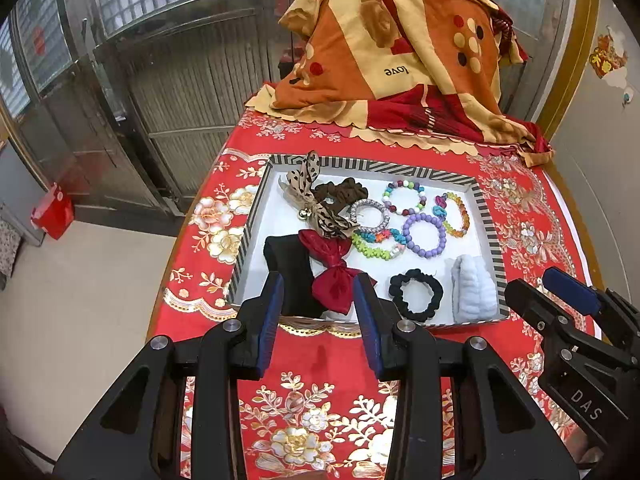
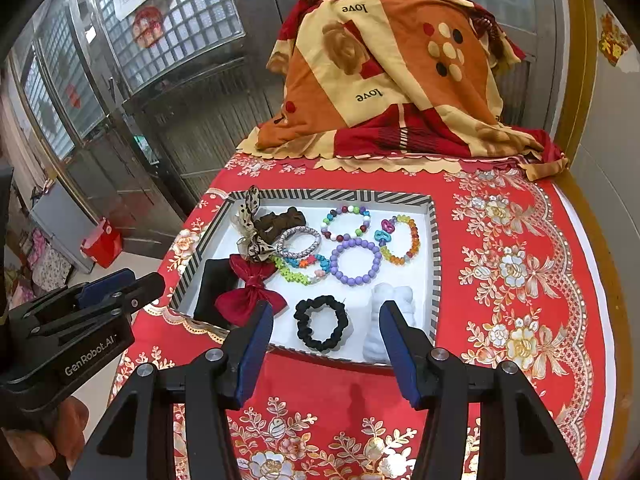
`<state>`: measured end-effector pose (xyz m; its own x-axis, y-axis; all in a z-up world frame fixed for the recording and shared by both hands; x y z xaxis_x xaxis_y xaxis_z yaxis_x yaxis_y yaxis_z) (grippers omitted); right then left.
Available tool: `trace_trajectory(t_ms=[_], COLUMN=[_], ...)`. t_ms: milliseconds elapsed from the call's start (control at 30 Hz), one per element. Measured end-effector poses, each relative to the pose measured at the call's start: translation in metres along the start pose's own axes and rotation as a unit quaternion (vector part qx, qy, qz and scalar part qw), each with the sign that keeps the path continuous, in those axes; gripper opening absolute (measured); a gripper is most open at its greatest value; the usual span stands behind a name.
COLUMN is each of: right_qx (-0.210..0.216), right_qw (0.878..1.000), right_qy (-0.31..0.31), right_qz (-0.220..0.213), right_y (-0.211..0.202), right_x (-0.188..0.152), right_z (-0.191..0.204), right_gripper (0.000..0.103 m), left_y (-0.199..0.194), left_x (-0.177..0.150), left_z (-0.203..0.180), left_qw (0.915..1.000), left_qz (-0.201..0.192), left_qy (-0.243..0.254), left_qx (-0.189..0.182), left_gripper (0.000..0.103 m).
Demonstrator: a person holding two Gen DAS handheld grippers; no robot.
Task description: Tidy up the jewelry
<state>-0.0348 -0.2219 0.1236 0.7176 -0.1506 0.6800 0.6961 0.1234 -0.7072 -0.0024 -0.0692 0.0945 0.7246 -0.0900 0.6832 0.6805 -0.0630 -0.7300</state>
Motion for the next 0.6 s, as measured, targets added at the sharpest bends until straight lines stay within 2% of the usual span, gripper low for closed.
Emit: trace_trajectory(t_ms=[600], right_qx=[0.003], right_qw=[1.000], right_qy=[-0.002], right_qz=[0.010], right_y=[0.0033], right_x=[-0.0012], right_z=[0.0000], right_gripper=[0.053], left_y=[0.0026], left_x=[-0.0002], left_z=[-0.0008], left_qw=[1.0000], left_qz=[0.006], left_qy=[0.000], left_qx=[-0.001], left_gripper=[0.036])
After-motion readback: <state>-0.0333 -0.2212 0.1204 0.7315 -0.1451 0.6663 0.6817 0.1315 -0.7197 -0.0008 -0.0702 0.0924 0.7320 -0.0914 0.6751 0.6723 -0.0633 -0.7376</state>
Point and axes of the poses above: each gripper's, at about its wrist camera, not at the fingertips, and y roughly the way its jaws point, z to its left, x to its top, the point moved 1 cm from there along y, roughly the way its jaws point, and after that the axes turned 7 degrees about -z, right-handed, at the moved point
